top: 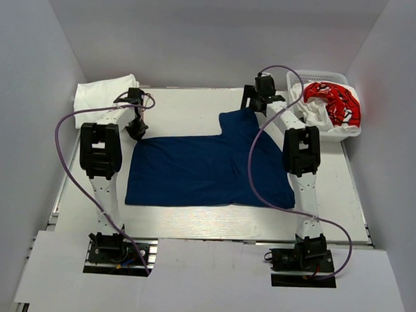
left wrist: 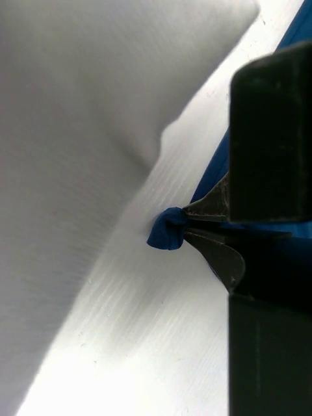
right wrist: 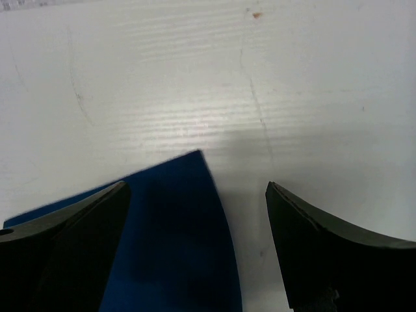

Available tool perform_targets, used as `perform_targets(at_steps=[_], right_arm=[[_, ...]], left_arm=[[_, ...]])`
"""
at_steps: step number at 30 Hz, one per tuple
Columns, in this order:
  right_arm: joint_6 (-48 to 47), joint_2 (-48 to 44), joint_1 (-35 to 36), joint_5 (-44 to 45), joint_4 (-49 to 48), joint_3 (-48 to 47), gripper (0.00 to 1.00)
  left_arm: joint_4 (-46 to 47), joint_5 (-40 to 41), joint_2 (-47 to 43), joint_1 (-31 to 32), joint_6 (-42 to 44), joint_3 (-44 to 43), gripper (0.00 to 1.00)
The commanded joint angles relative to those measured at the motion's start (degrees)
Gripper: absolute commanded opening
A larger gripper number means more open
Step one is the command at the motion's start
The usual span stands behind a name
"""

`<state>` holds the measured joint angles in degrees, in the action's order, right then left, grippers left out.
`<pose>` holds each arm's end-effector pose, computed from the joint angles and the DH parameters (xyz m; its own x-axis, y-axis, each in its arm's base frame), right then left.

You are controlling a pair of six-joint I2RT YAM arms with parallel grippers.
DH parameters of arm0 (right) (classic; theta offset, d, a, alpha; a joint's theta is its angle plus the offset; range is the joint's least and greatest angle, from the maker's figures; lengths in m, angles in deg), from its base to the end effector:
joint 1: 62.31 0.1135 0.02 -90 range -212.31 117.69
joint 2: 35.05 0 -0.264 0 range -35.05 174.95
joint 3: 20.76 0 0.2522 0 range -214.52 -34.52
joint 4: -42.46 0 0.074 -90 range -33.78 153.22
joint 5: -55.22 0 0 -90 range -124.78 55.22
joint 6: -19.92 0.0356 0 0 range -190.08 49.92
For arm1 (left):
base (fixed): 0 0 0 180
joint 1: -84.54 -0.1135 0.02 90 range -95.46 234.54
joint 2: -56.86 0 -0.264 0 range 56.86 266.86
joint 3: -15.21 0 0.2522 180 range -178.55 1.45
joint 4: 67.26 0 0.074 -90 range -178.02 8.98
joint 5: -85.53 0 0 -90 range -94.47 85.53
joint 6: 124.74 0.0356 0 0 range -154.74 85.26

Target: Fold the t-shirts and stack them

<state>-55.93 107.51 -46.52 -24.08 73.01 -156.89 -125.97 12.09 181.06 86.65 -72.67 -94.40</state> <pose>0.5477 0.1480 0.1802 -0.5917 0.0823 -0.8019 0.0206 0.9960 0.0870 0.4436 -0.0062 0.1648 -0.7264 -0.5628 -0.3945 -0.6251 0.7796 0.0387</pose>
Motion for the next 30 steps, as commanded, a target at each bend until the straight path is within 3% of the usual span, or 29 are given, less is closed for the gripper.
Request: perform_targets(at_steps=[1, 8, 10, 11, 14, 15, 18, 23, 30], right_arm=[[-2.02, 2.98, 0.12, 0.1, -4.75, -5.78, 0.9], [-1.76, 7.02, 0.82, -2.35, -6.34, -7.54, 0.9], [-0.8, 6.94, 0.82, -4.27, -5.29, -7.19, 0.82], [-0.1, 6.59, 0.65, -4.89, -5.2, -5.53, 0.65], [-0.79, 5.36, 0.65, -5.34, -5.72, -2.8, 0.39], [-1.05, 5.1, 0.82, -5.69, -5.55, -2.36, 0.23], [-2.28, 2.99, 0.64, -5.96, -5.98, 0.26, 0.0], [-6.05, -7.63, 0.91, -4.02, -14.67, 11.77, 0.0], [-11.25, -25.73, 2.58, -2.0, -24.24, 31.82, 0.0]], left_arm=[[-0.75, 2.6, -1.95, 0.26, 1.55, -0.74, 0.0], [0.92, 3.22, -4.31, 1.93, 3.39, -1.27, 0.0], [0.21, 3.75, -4.32, 1.93, 3.39, -1.27, 0.0], [0.21, 3.75, -4.93, 2.54, 3.39, -1.27, 0.0], [0.21, 3.75, -5.98, 3.69, 3.39, 0.14, 0.0], [0.73, 3.75, -5.99, 3.69, 3.39, 0.66, 0.0], [0.22, 4.88, -6.52, 4.22, 3.39, 0.67, 0.0], [0.73, 5.42, -8.54, 4.75, 3.39, 0.67, 0.0], [2.76, 7.35, -15.9, 5.27, 2.86, 7.86, 0.0]])
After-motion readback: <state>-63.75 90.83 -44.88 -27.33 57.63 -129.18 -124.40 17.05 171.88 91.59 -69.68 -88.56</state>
